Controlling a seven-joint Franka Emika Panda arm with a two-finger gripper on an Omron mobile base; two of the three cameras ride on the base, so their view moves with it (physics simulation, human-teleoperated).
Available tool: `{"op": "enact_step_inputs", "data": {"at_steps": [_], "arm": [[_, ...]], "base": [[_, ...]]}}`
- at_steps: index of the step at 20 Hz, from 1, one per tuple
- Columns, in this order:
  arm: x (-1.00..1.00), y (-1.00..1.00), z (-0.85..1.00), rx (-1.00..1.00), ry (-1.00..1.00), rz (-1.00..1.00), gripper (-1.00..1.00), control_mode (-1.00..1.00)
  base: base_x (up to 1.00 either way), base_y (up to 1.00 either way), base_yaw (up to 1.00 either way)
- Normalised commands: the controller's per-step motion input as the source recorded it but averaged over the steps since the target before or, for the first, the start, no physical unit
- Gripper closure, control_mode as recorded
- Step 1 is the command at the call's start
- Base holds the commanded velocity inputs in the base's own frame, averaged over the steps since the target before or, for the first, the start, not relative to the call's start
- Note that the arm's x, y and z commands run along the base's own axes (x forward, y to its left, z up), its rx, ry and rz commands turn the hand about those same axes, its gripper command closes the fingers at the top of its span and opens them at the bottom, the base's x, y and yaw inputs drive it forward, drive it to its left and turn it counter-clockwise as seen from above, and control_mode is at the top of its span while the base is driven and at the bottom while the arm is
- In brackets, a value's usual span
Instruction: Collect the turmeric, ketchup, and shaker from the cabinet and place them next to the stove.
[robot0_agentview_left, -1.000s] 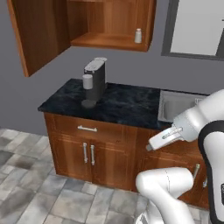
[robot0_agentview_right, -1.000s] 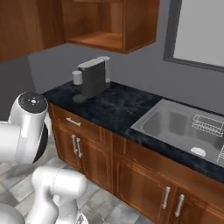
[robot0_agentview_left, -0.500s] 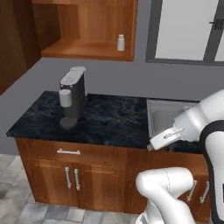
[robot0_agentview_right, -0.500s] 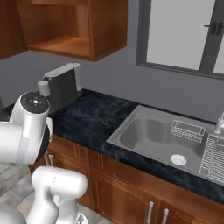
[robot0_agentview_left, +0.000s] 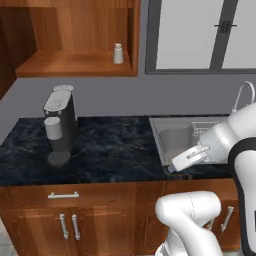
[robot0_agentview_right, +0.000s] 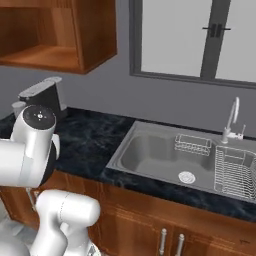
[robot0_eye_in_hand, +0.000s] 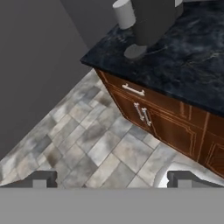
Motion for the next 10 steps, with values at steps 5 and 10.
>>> {"op": "enact_step_inputs", "data": {"at_steps": [5,10], "arm": [[0.0,0.0,0.0,0.0,0.0,0.0,-1.0,1.0],[0.0,0.0,0.0,0.0,0.0,0.0,-1.0,1.0]], "base": [[0.3,0.3,-0.29],[0.26,0.65,-0.22]]}}
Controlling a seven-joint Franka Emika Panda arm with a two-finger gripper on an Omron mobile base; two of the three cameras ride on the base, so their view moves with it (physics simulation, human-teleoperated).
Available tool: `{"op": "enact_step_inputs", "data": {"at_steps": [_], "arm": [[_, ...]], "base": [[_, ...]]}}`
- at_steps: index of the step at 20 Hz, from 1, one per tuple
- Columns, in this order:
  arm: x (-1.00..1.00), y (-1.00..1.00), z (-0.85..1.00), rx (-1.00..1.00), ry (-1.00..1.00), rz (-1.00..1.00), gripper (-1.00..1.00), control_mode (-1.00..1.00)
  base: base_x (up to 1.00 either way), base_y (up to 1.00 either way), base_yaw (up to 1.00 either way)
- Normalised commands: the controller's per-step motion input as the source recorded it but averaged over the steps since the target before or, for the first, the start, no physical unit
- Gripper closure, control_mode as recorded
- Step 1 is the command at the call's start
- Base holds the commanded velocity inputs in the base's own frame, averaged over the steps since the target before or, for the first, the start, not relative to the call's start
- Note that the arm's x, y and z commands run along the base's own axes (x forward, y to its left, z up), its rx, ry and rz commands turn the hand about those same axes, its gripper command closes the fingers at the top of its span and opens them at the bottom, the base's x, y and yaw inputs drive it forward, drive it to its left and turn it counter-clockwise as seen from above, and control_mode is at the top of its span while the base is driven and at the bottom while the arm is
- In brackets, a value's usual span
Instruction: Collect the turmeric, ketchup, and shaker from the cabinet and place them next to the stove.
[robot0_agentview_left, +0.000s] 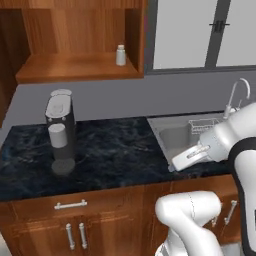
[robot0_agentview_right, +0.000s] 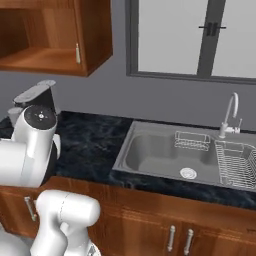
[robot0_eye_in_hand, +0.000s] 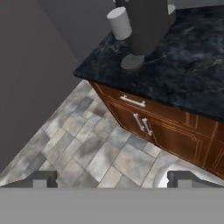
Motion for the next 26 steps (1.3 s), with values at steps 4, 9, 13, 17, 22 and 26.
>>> {"op": "enact_step_inputs", "data": {"at_steps": [4,9,13,17,22,26], "arm": [[0.0,0.0,0.0,0.0,0.0,0.0,-1.0,1.0],[0.0,0.0,0.0,0.0,0.0,0.0,-1.0,1.0],[0.0,0.0,0.0,0.0,0.0,0.0,-1.0,1.0],[0.0,0.0,0.0,0.0,0.0,0.0,-1.0,1.0],[0.0,0.0,0.0,0.0,0.0,0.0,-1.0,1.0],[0.0,0.23,0.04,0.0,-0.05,-0.09,-1.0,-1.0]], "base": [[0.25,0.7,-0.17],[0.58,0.34,-0.18],[0.63,0.25,-0.21],[0.55,0.3,-0.19],[0.24,0.33,-0.11],[0.0,0.07,-0.01]]}}
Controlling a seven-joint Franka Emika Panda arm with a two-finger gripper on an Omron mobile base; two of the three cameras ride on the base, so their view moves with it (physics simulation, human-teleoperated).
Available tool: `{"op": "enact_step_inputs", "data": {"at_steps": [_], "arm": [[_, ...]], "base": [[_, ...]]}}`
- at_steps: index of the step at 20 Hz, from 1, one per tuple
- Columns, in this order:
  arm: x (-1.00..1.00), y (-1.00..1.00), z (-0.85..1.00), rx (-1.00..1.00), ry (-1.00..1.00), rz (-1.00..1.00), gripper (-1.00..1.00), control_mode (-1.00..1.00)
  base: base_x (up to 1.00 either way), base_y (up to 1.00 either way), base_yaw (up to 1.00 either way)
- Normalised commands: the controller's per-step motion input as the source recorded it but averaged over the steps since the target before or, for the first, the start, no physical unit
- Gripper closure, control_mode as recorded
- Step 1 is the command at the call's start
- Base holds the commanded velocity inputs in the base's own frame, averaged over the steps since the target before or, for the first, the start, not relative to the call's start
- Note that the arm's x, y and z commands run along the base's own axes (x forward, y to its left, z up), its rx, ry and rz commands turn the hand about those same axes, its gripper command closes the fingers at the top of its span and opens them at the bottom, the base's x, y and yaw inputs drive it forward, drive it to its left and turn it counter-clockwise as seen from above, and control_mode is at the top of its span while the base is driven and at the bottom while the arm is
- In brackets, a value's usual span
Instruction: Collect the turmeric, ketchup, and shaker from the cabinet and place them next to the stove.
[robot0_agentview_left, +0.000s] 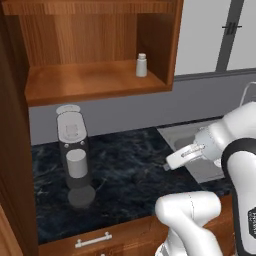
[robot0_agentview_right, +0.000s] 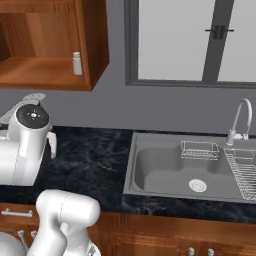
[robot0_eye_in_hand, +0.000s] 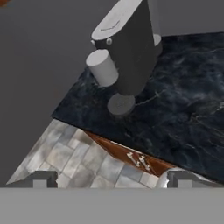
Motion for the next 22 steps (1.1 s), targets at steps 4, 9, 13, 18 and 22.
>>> {"op": "enact_step_inputs", "data": {"at_steps": [4,9,13,18,22], "arm": [[0.0,0.41,0.34,0.0,-0.09,-0.27,-1.0,-1.0],[0.04,0.17,0.5,0.0,-0.06,-0.33,-1.0,-1.0],[0.08,0.02,0.55,0.0,-0.04,-0.31,-1.0,-1.0],[0.09,0.0,0.5,0.0,-0.05,-0.28,-1.0,-1.0],[0.14,0.02,0.36,0.0,-0.12,-0.26,-1.0,-1.0]], "base": [[0.0,0.0,0.0],[0.0,0.0,0.0],[0.0,0.0,0.0],[0.0,0.0,0.0],[0.0,0.0,0.0]]}}
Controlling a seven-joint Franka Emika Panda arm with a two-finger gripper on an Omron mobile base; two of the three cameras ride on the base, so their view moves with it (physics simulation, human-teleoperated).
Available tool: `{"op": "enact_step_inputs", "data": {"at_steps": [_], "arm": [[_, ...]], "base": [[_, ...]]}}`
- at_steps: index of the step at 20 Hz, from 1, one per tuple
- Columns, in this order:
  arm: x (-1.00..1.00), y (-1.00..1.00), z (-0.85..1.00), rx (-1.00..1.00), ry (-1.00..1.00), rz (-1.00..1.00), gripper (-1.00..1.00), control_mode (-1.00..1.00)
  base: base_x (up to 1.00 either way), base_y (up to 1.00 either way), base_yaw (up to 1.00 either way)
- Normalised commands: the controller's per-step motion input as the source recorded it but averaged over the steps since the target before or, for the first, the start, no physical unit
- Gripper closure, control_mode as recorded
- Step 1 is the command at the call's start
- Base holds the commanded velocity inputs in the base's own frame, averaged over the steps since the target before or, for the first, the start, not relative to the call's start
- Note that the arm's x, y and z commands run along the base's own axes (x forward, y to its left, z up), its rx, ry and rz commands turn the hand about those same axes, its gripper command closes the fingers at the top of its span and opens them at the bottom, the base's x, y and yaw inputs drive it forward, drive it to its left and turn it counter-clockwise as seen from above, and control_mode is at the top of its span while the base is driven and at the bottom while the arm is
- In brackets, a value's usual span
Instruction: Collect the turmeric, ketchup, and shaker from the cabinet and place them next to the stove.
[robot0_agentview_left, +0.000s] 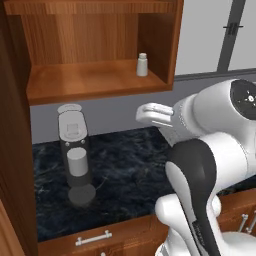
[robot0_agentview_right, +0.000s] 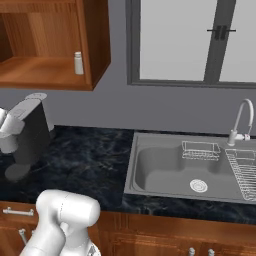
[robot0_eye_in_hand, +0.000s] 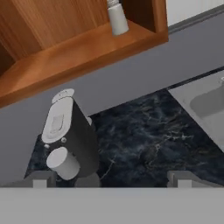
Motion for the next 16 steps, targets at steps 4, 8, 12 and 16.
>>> {"op": "enact_step_inputs", "data": {"at_steps": [4,8,12,16], "arm": [[0.28,0.0,0.17,0.0,-0.22,-0.23,-1.0,-1.0],[0.24,-0.03,0.08,-0.02,-0.33,-0.13,-1.0,-1.0],[0.23,-0.07,0.2,-0.07,-0.3,-0.05,-1.0,-1.0],[0.18,-0.13,0.44,-0.1,-0.22,0.0,-1.0,-1.0]], "base": [[0.0,0.0,0.0],[0.0,0.0,0.0],[0.0,0.0,0.0],[0.0,0.0,0.0]]}}
